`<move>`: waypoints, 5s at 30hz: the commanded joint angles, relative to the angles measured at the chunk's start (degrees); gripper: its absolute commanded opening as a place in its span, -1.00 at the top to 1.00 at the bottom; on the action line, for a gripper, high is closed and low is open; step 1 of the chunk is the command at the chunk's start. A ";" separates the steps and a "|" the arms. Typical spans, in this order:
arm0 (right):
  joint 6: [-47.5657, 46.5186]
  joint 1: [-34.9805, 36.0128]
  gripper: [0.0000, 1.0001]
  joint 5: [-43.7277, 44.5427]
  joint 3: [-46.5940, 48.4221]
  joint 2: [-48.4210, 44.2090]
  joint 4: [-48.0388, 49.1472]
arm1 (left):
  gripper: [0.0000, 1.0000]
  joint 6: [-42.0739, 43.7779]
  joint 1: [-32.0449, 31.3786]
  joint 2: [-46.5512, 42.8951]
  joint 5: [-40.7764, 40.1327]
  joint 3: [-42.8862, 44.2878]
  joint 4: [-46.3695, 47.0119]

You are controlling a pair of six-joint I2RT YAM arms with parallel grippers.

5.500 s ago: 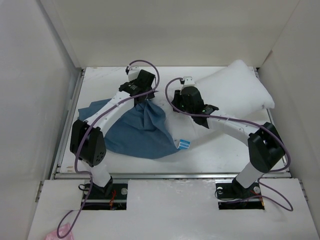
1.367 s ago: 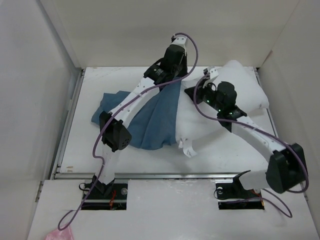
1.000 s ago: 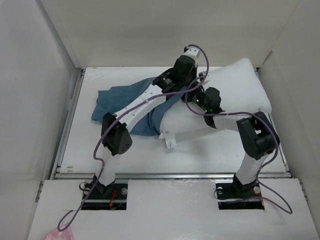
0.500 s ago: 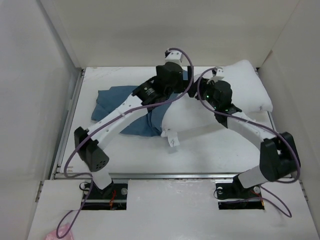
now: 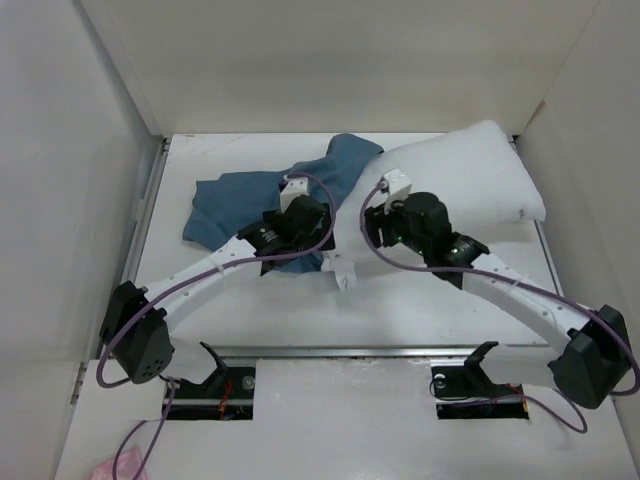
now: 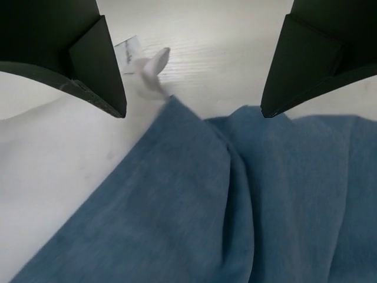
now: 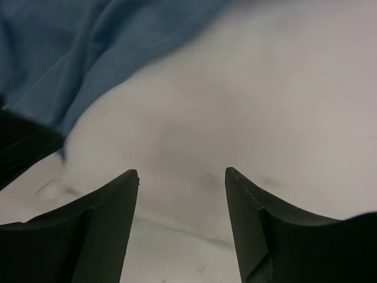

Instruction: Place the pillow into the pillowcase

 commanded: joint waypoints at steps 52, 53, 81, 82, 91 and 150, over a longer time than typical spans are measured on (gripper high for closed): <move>-8.16 6.15 1.00 6.41 1.04 16.18 17.89 | -0.35 5.97 5.99 9.13 2.31 -3.84 18.12; -8.16 6.15 1.00 6.42 1.04 16.18 17.89 | -0.32 6.58 5.99 9.66 3.01 -3.83 18.99; 17.41 9.83 1.00 28.82 21.44 33.48 32.57 | 1.00 10.02 -4.38 -2.73 17.07 9.87 13.82; 18.98 9.84 1.00 28.83 20.39 33.49 32.57 | 1.00 10.02 -4.38 -2.73 17.07 11.10 13.81; 29.19 9.84 1.00 17.96 10.71 35.95 28.80 | 1.00 8.26 -4.38 -3.34 14.71 15.06 16.36; -8.18 3.69 1.00 -9.17 10.47 32.72 45.25 | 0.80 -7.31 1.33 2.99 -10.09 10.67 -12.12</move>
